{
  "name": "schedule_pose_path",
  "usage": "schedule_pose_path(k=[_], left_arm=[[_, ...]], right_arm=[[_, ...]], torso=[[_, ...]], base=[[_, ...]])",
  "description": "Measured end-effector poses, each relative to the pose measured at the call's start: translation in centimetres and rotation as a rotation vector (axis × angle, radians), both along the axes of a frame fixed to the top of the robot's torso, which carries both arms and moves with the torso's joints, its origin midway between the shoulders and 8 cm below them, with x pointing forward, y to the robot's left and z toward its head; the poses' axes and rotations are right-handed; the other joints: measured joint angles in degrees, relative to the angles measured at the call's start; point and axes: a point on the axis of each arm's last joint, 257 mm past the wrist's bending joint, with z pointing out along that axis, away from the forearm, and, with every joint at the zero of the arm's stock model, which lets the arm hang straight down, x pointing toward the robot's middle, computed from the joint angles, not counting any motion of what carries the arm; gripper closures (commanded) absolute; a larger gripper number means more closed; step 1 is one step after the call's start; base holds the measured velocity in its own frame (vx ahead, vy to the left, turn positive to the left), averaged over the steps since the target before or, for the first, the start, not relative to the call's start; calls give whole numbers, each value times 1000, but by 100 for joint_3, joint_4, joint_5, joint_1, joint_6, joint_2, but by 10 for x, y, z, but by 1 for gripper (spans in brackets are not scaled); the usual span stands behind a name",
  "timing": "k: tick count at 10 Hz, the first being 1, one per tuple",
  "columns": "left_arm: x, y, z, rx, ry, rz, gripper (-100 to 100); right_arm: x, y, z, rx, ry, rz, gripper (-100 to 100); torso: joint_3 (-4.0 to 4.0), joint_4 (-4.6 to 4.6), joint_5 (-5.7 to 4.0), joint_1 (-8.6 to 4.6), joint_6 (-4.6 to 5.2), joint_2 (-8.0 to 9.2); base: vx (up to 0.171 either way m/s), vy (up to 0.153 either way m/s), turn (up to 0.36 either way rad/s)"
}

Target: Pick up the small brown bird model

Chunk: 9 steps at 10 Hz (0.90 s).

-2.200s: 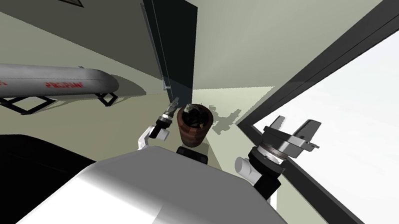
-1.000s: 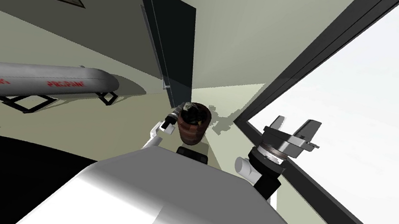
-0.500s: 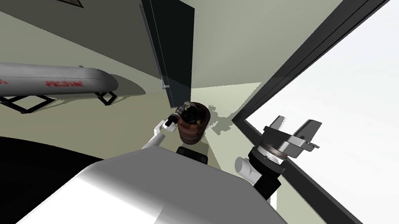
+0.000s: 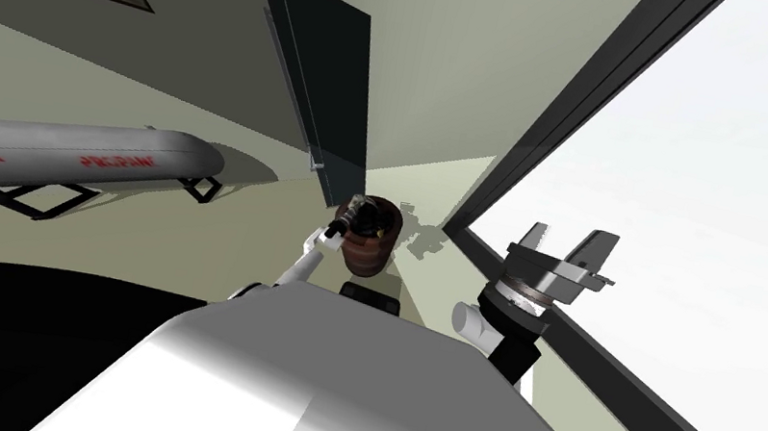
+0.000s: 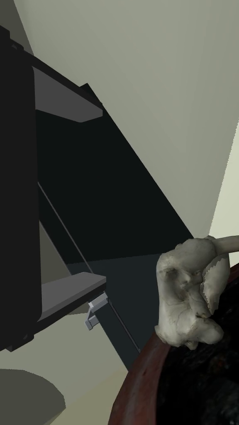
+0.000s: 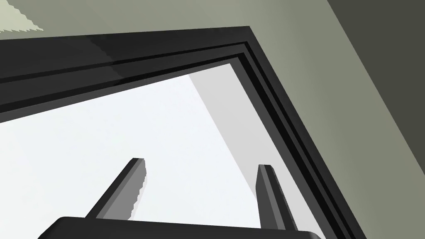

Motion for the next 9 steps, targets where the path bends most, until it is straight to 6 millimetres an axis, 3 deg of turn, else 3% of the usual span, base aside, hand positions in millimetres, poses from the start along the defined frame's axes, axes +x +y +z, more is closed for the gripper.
schedule_pose_path(k=[9], left_arm=[[14,0,-75,-3,252,34,-100]], right_arm=[[0,0,0,0,0,0,0]], torso=[[-2,-1,1,5,-2,-3]], base=[[-5,-27,-29]])
